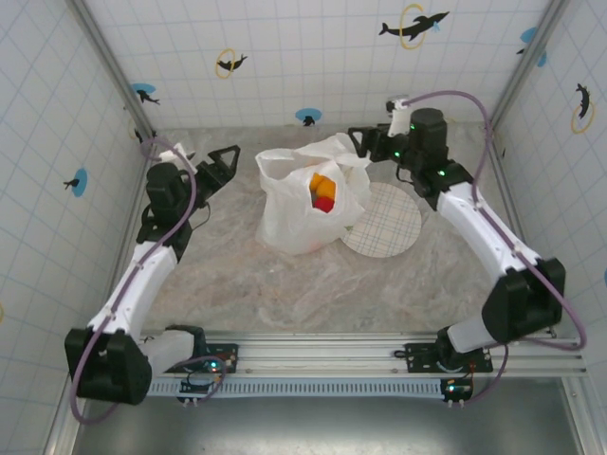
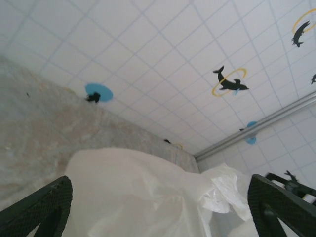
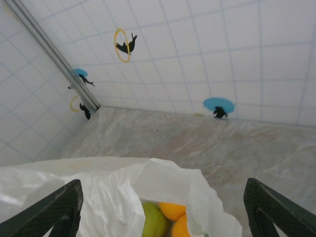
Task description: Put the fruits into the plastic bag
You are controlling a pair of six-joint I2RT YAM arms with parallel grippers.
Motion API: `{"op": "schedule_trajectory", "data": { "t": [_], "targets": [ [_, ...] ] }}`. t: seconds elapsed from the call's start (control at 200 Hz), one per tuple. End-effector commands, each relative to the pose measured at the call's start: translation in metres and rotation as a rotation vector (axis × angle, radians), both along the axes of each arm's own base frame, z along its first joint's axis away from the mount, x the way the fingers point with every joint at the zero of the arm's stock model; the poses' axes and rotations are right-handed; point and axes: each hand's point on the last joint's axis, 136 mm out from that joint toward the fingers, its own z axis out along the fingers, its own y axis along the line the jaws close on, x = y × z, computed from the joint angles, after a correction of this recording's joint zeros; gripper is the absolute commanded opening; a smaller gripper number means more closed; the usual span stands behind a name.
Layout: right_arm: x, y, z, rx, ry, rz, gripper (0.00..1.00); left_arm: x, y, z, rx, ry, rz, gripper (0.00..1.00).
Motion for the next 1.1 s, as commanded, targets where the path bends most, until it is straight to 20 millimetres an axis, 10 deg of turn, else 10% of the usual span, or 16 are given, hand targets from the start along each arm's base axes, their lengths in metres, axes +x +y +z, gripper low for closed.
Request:
{"op": "schedule_trajectory", "data": {
  "t": [0.0,0.56,1.096],
  "targets": [
    [-0.006,-0.038,-0.004,-0.029,-0.052,-0.116,0.91,-0.009,0.032,-0.018,0.109,-0.023,0.16,0.96],
    [-0.077,-0.217,-0.155,-0.294,0.081,-0.766,1.0,-0.035,0.134,-0.156,0.351,0.1,0.699,0.97],
    [-0.11,-0.226,-0.28,-0.435,0.161,-0.75,1.0,-0.042,0.14,-0.215,0.837,0.07,0.589,0.98]
  ]
}}
